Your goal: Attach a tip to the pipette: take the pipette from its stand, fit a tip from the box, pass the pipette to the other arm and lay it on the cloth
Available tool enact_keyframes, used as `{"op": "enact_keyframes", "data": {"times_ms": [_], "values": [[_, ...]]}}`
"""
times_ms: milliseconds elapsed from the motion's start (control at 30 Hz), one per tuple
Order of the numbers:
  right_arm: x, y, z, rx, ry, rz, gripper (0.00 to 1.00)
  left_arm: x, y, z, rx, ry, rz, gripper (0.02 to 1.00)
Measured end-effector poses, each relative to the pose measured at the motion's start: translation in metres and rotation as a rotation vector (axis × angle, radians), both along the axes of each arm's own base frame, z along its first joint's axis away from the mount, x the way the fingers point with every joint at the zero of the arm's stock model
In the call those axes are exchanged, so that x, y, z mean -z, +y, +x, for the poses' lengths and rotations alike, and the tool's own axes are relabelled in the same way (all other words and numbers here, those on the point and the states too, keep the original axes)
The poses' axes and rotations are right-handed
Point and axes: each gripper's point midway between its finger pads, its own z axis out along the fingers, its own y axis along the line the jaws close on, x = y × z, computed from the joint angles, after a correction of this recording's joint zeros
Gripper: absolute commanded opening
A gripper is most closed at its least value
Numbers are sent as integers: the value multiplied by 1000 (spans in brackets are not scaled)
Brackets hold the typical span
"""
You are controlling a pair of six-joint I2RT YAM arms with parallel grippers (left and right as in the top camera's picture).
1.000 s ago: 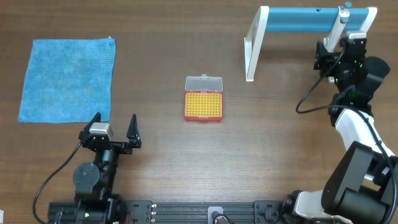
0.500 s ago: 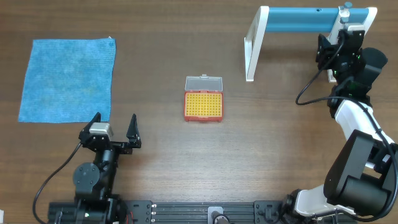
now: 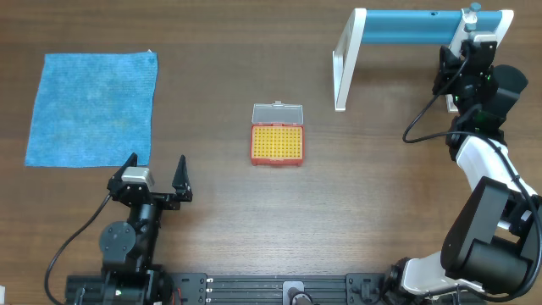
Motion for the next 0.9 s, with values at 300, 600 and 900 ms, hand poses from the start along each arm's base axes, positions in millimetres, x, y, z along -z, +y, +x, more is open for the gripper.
{"op": "enact_keyframes", "data": {"times_ms": [300, 600, 900], "values": [[0, 0, 0, 0, 0, 1, 106, 0, 0, 0, 0, 0, 0, 996], [-43, 4, -9, 1, -78, -31, 93, 0, 0, 0, 0, 0, 0, 993], [-121, 42, -64, -87, -130, -34, 80, 0, 0, 0, 0, 0, 0, 996]]}}
